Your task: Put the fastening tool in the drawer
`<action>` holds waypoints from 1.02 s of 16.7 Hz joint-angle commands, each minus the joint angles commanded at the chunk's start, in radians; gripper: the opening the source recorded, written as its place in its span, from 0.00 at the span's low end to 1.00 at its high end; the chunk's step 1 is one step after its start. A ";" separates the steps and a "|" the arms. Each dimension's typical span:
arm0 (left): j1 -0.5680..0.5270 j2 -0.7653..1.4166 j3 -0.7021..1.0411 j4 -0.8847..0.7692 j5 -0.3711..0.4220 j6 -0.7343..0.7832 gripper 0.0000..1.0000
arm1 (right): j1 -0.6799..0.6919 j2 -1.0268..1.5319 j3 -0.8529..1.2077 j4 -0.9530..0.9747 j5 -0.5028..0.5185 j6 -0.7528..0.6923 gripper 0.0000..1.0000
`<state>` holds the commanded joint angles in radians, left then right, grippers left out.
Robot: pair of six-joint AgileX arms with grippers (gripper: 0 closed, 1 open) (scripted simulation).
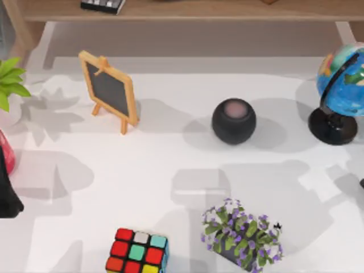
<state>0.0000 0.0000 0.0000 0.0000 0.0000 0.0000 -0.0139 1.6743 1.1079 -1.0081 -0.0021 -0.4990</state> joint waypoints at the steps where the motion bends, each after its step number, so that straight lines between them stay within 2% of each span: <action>1: 0.000 0.000 0.000 0.000 0.000 0.000 1.00 | 0.001 0.011 -0.014 0.023 0.000 0.000 1.00; 7: 0.000 0.000 0.000 0.000 0.000 0.000 1.00 | 0.004 0.102 -0.134 0.245 0.000 0.006 1.00; 12: 0.000 0.000 0.000 0.000 0.000 0.000 1.00 | 0.005 0.116 -0.150 0.269 0.000 0.006 1.00; 17: 0.000 0.000 0.000 0.000 0.000 0.000 1.00 | 0.005 0.116 -0.150 0.269 0.000 0.006 0.62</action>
<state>0.0000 0.0000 0.0000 0.0000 0.0000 0.0000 -0.0092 1.7904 0.9578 -0.7393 -0.0017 -0.4931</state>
